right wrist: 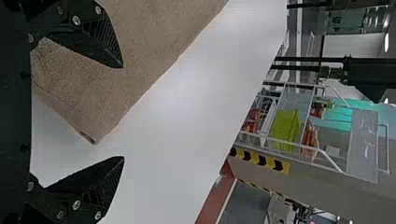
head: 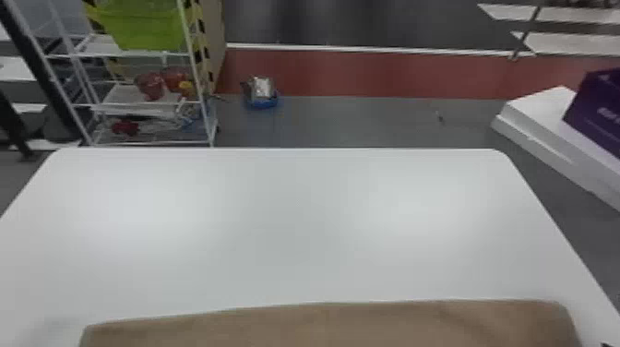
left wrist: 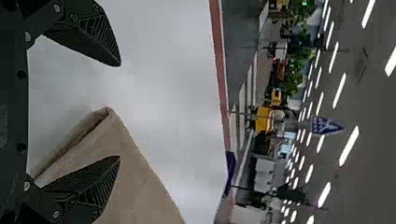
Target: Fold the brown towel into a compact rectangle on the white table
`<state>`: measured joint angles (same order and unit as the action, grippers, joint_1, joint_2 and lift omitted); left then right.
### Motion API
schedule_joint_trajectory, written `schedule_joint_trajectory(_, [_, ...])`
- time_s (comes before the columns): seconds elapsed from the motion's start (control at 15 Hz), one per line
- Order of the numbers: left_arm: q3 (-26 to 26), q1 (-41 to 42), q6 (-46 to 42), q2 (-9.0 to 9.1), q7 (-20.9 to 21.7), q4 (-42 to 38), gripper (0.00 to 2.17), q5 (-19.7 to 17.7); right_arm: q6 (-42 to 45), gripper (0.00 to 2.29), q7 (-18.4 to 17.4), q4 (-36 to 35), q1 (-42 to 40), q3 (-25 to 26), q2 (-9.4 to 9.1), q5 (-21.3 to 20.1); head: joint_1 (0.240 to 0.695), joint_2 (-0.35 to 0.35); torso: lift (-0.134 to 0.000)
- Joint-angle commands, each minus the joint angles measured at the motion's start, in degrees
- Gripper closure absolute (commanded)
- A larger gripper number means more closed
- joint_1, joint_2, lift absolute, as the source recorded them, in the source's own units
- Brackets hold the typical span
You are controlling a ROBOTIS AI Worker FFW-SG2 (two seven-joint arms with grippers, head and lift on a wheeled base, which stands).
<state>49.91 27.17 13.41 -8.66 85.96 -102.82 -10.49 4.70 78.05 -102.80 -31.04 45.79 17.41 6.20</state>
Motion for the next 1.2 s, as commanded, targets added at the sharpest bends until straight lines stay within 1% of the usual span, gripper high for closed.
schedule_joint_trajectory(0.0, [0.0, 2.4, 9.9, 2.86, -1.8, -4.8, 0.21, -2.9, 2.9, 0.21, 0.3, 1.7, 0.9, 0.4, -0.36, 0.6, 0.695, -0.035, -0.123])
schedule_joint_trajectory(0.07, [-0.4, 3.1, 14.9, 3.39, -3.1, -6.1, 0.21, -3.0, 4.3, 0.21, 0.3, 2.3, 1.1, 0.4, -0.63, 0.6, 0.695, -0.046, -0.123])
schedule_joint_trajectory(0.13, [-0.6, 3.4, 24.0, 3.39, -3.7, -6.5, 0.21, -4.1, 6.4, 0.21, 0.3, 3.3, 1.3, 0.5, -0.63, 0.7, 0.695, -0.058, -0.123])
schedule_joint_trajectory(0.2, [-0.7, 3.4, 28.9, 3.56, -4.5, -6.7, 0.21, -5.1, 7.5, 0.21, 0.3, 4.2, 1.3, 0.5, -0.63, 0.8, 0.695, -0.069, -0.123])
schedule_joint_trajectory(0.33, [-1.6, 3.5, 28.9, 4.35, -6.2, -7.6, 0.21, -4.4, 8.2, 0.21, 0.3, 5.0, 1.6, 0.5, -0.54, 0.9, 0.695, -0.111, -0.123])
schedule_joint_trajectory(0.47, [-3.6, 3.7, 28.4, 4.97, -8.4, -8.4, 0.21, -2.0, 8.2, 0.21, 0.3, 5.5, 1.7, 0.5, -0.36, 1.4, 0.695, -0.129, -0.123])
schedule_joint_trajectory(0.67, [-5.7, 3.7, 25.4, 5.23, -10.7, -8.4, 0.21, 1.3, 8.9, 0.2, 0.3, 6.5, 1.7, 0.8, -0.1, 2.1, 0.695, -0.157, -0.123])
schedule_joint_trajectory(0.8, [-6.7, 4.1, 22.4, 5.93, -12.0, -9.4, 0.21, 4.2, 9.2, 0.2, 0.3, 7.3, 1.7, 0.8, 0.25, 2.2, 0.695, -0.167, -0.123])
schedule_joint_trajectory(0.87, [-7.3, 4.6, 20.7, 6.2, -13.1, -10.3, 0.21, 4.9, 9.6, 0.2, 0.3, 7.6, 1.9, 0.8, 0.34, 2.3, 0.695, -0.172, -0.123])
schedule_joint_trajectory(1.13, [-9.0, 5.2, 19.9, 6.29, -14.2, -12.5, 0.21, 9.1, 10.1, 0.2, 0.3, 9.2, 2.7, 0.6, 0.69, 2.9, 0.695, -0.187, -0.123])
